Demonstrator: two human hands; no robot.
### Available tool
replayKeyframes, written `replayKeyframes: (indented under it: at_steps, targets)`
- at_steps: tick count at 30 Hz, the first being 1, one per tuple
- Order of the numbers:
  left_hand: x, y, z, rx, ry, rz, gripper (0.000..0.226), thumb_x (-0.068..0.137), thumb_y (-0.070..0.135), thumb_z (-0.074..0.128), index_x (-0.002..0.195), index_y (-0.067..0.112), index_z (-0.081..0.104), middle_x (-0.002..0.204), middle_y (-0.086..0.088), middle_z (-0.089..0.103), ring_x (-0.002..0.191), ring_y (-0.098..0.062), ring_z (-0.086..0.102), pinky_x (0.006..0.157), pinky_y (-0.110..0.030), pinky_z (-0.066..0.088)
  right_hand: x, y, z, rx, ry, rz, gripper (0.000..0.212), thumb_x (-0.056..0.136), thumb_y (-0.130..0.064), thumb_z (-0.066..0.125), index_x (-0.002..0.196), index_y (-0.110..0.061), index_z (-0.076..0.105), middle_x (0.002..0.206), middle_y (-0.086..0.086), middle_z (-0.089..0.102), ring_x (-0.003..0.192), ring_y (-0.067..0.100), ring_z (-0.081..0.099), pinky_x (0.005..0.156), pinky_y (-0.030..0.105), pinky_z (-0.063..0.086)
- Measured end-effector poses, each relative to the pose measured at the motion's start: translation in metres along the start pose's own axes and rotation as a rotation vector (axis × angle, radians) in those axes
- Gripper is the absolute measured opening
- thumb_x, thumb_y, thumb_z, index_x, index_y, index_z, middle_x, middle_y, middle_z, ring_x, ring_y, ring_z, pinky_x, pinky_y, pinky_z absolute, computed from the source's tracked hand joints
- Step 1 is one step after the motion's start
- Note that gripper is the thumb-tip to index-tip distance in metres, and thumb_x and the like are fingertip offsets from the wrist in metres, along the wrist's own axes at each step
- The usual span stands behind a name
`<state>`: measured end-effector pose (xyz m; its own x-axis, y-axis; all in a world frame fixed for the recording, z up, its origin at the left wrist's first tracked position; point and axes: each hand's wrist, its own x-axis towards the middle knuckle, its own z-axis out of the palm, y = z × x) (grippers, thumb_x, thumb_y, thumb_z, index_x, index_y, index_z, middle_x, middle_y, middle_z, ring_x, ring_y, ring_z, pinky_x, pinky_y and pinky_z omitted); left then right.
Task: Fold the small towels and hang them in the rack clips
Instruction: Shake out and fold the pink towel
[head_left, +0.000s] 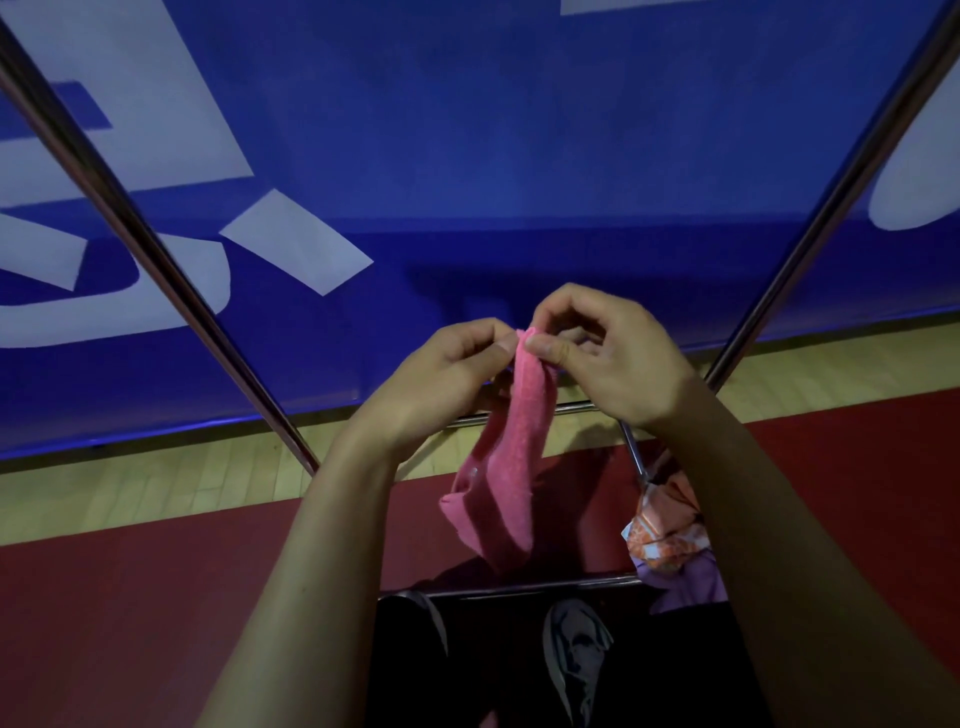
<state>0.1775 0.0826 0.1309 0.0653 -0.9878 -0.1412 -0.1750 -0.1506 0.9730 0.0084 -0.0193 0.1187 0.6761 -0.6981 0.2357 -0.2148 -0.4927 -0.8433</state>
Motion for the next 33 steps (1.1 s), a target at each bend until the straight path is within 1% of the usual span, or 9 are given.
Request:
replayKeyframes:
  at_steps: [5,7,10,14,17,19,23,27,33]
  targets:
    - [0.004,-0.002,0.005,0.06,0.066,0.051,0.034,0.111,0.023,0.047,0.105,-0.008,0.06,0.104,-0.029,0.067,0.091,-0.027,0.068,0.095,-0.048,0.057,0.0,0.004,0.001,-0.008,-0.008,0.012,0.006,0.093,-0.024,0.072,0.09,-0.028,0.068,0.083,-0.01,0.07,0.075,0.017,0.067,0.072,0.032,0.055]
    - [0.004,-0.002,0.006,0.082,0.076,0.085,0.034,0.111,0.023,0.047,0.106,-0.008,0.059,0.106,-0.029,0.067,0.094,-0.031,0.07,0.093,-0.041,0.06,0.001,0.005,0.0,-0.003,0.005,0.027,0.005,0.092,-0.026,0.072,0.09,-0.028,0.068,0.082,-0.011,0.07,0.073,0.013,0.067,0.071,0.031,0.055]
    - [0.003,-0.002,0.005,0.171,0.103,0.156,0.03,0.11,0.022,0.049,0.104,-0.005,0.061,0.1,-0.021,0.068,0.093,-0.025,0.07,0.085,-0.027,0.06,0.001,0.002,-0.003,-0.01,-0.001,0.02,0.007,0.091,-0.029,0.074,0.089,-0.029,0.067,0.086,-0.009,0.07,0.078,0.011,0.068,0.077,0.039,0.059]
    - [0.005,-0.005,0.004,0.256,0.113,0.207,0.027,0.109,0.026,0.052,0.101,0.004,0.065,0.095,-0.013,0.071,0.095,-0.03,0.069,0.091,-0.046,0.057,0.0,0.002,-0.006,0.013,-0.026,0.023,0.008,0.092,-0.029,0.073,0.092,-0.025,0.066,0.095,-0.005,0.072,0.094,0.012,0.071,0.086,0.043,0.06]
    - [0.004,-0.004,0.004,0.224,0.106,0.212,0.02,0.109,0.023,0.054,0.105,0.006,0.066,0.097,-0.014,0.071,0.096,-0.033,0.068,0.092,-0.05,0.057,0.0,0.004,-0.006,0.06,-0.011,0.049,0.009,0.093,-0.026,0.072,0.095,-0.023,0.064,0.102,-0.005,0.072,0.099,0.012,0.071,0.09,0.043,0.06]
    - [0.003,-0.005,0.006,0.19,0.07,0.211,0.015,0.105,0.025,0.063,0.109,0.011,0.067,0.099,-0.011,0.072,0.098,-0.032,0.069,0.092,-0.049,0.06,-0.001,0.003,-0.004,0.034,0.007,0.041,0.012,0.093,-0.022,0.072,0.095,-0.02,0.06,0.095,-0.007,0.071,0.096,0.008,0.07,0.091,0.038,0.059]
    - [0.003,-0.006,0.007,0.253,0.063,0.231,0.021,0.093,0.027,0.079,0.108,0.017,0.068,0.095,-0.002,0.074,0.091,-0.024,0.071,0.082,-0.038,0.06,-0.003,0.0,-0.003,-0.106,0.073,0.005,0.02,0.086,-0.03,0.079,0.089,-0.022,0.061,0.084,-0.011,0.07,0.084,0.003,0.067,0.078,0.023,0.055]
    - [0.004,-0.004,0.007,0.257,0.101,0.254,0.017,0.099,0.033,0.071,0.103,0.017,0.069,0.09,-0.005,0.072,0.081,-0.017,0.066,0.078,-0.037,0.056,-0.004,0.001,0.0,-0.066,0.097,0.026,0.023,0.087,-0.031,0.079,0.099,-0.024,0.06,0.079,-0.009,0.071,0.075,0.006,0.068,0.07,0.022,0.053]
    - [0.006,-0.004,0.009,0.274,0.183,0.275,0.021,0.104,0.032,0.064,0.095,0.013,0.066,0.086,-0.01,0.07,0.085,-0.033,0.065,0.083,-0.051,0.055,0.001,0.003,0.004,-0.119,0.096,0.004,0.011,0.089,-0.027,0.079,0.09,-0.027,0.068,0.077,-0.012,0.069,0.073,0.002,0.066,0.067,0.014,0.049]
